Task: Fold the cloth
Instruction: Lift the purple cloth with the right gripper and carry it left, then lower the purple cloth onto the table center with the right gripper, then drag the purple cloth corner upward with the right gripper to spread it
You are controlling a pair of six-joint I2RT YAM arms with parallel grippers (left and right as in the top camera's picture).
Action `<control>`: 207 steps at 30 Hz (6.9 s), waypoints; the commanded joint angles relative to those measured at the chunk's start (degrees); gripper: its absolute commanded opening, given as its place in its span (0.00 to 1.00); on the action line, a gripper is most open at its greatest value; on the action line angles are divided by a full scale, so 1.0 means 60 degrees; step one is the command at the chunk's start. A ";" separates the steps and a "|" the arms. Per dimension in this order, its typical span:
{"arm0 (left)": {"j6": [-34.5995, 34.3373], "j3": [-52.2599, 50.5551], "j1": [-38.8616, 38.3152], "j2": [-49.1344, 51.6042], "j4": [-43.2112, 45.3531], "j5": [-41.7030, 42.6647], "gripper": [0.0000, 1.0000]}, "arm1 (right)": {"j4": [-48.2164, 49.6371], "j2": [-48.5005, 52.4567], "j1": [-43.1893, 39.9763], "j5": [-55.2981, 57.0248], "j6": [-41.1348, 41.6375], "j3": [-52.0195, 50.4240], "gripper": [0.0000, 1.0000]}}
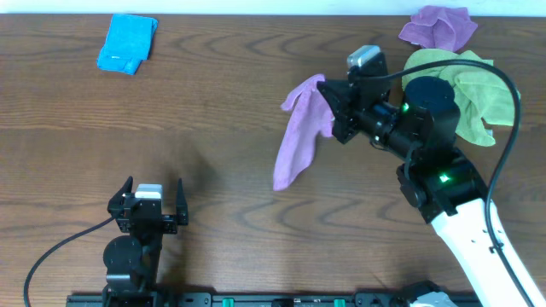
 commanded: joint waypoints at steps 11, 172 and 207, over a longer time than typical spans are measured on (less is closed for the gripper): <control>-0.0149 -0.0277 0.0040 -0.0051 -0.0080 -0.0175 0.95 | 0.1016 0.0980 -0.2084 0.3708 0.0146 0.0189 0.02; -0.0149 -0.0277 0.0040 -0.0051 -0.0080 -0.0175 0.95 | 0.0051 0.8251 0.1027 0.6357 -0.6051 0.3144 0.02; -0.0149 -0.0277 0.0040 -0.0051 -0.0080 -0.0175 0.95 | 0.2641 0.8244 -0.0739 0.8233 -0.2871 0.3187 1.00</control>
